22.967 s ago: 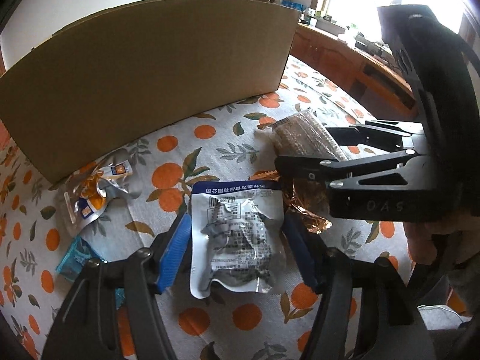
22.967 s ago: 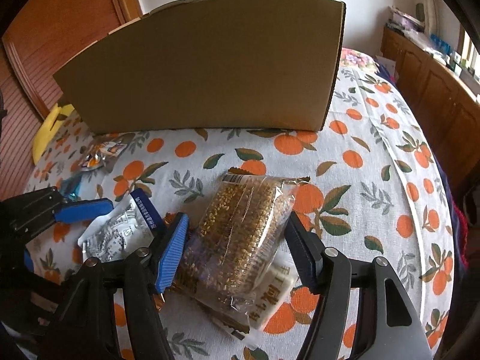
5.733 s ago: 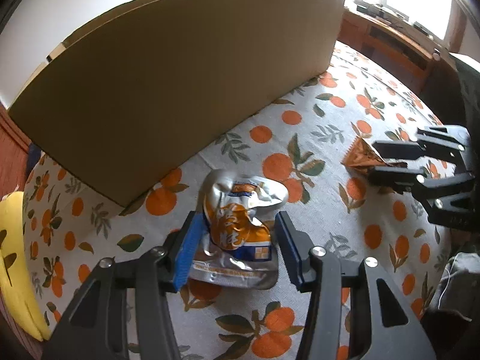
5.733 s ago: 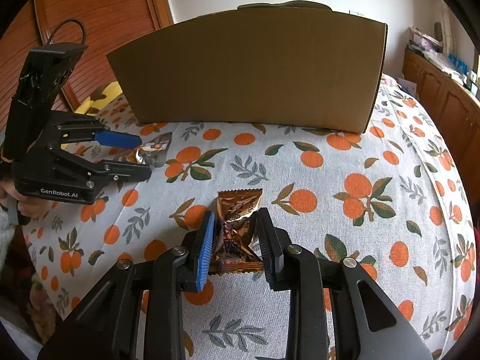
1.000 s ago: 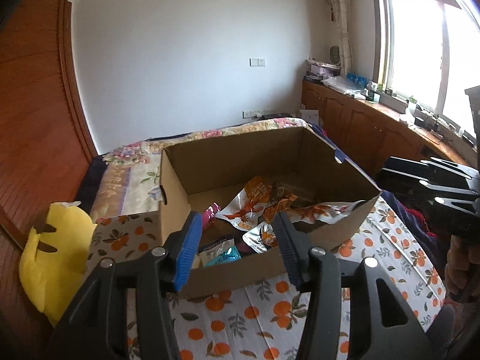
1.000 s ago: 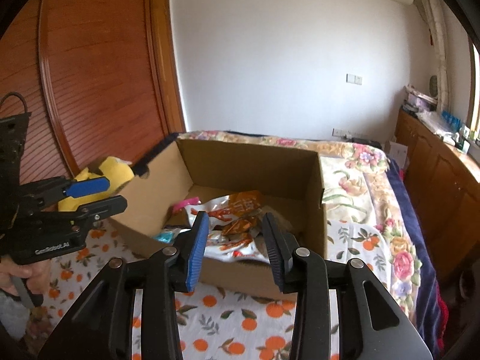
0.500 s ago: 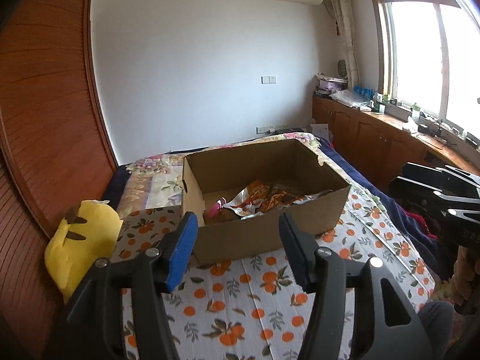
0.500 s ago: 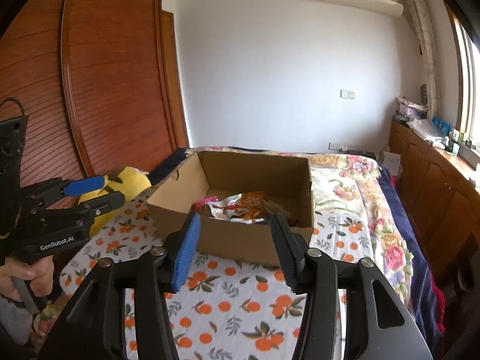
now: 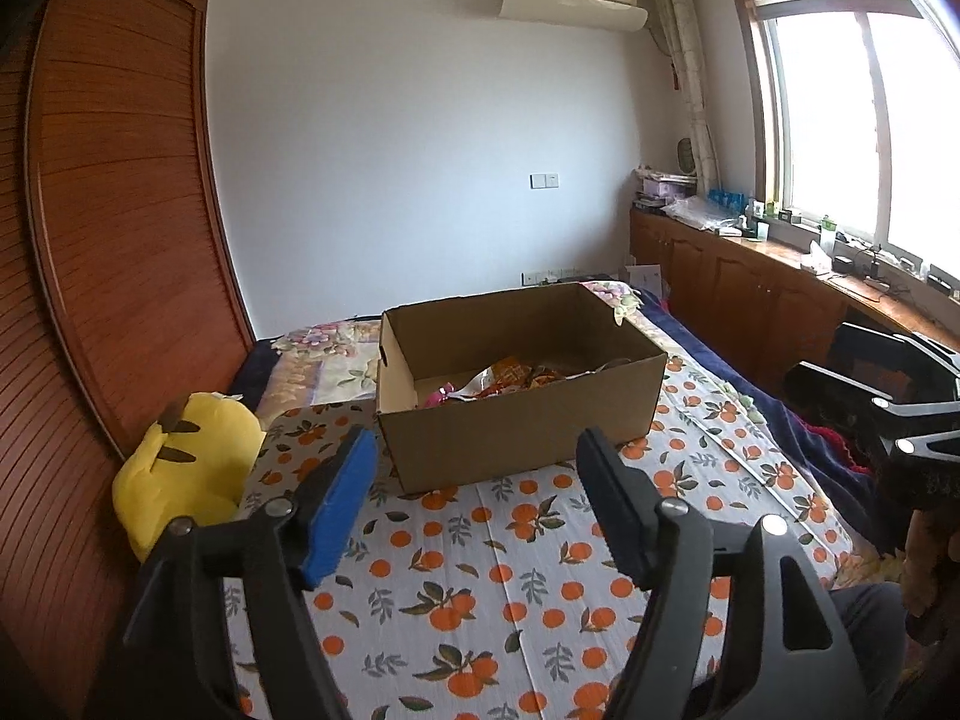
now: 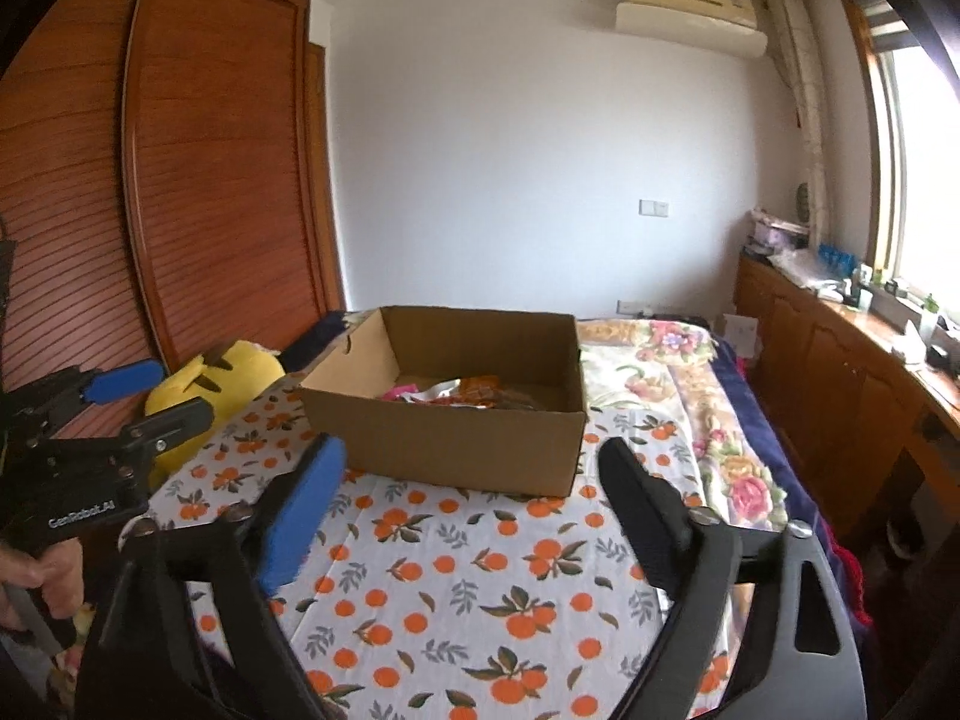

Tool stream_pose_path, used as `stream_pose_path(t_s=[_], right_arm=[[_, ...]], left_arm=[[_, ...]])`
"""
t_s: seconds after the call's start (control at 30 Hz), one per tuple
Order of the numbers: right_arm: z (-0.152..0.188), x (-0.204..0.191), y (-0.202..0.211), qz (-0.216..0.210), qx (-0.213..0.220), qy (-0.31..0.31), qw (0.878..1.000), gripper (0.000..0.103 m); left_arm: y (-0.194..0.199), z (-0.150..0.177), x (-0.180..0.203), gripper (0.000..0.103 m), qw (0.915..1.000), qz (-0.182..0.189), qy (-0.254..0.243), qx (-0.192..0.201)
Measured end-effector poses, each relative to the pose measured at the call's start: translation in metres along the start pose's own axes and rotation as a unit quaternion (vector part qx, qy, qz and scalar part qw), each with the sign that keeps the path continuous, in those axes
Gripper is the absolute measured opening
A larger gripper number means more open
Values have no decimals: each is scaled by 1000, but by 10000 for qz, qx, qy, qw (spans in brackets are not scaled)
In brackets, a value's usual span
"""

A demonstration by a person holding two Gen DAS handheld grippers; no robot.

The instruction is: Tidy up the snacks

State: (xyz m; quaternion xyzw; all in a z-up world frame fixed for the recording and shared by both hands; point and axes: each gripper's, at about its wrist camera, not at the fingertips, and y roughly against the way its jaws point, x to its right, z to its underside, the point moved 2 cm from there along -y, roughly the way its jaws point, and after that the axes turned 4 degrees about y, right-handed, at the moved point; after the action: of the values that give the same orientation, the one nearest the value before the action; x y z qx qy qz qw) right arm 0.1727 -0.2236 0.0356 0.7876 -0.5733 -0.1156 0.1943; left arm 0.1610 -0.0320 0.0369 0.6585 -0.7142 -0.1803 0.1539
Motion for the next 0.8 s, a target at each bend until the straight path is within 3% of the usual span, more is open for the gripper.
stream_pose_path(t_s=[0.13, 0.43, 0.8], right_arm=[[6, 0, 12, 137, 30, -26, 9999, 103], [17, -2, 31, 279, 20, -3, 9996, 103], [23, -12, 49, 344, 86, 45, 9994, 103]], left_arm=[[11, 7, -1, 78, 9999, -83, 85, 25], [37, 20, -4, 103, 9996, -142, 175, 163], [66, 36, -3, 103, 9992, -262, 120, 278]])
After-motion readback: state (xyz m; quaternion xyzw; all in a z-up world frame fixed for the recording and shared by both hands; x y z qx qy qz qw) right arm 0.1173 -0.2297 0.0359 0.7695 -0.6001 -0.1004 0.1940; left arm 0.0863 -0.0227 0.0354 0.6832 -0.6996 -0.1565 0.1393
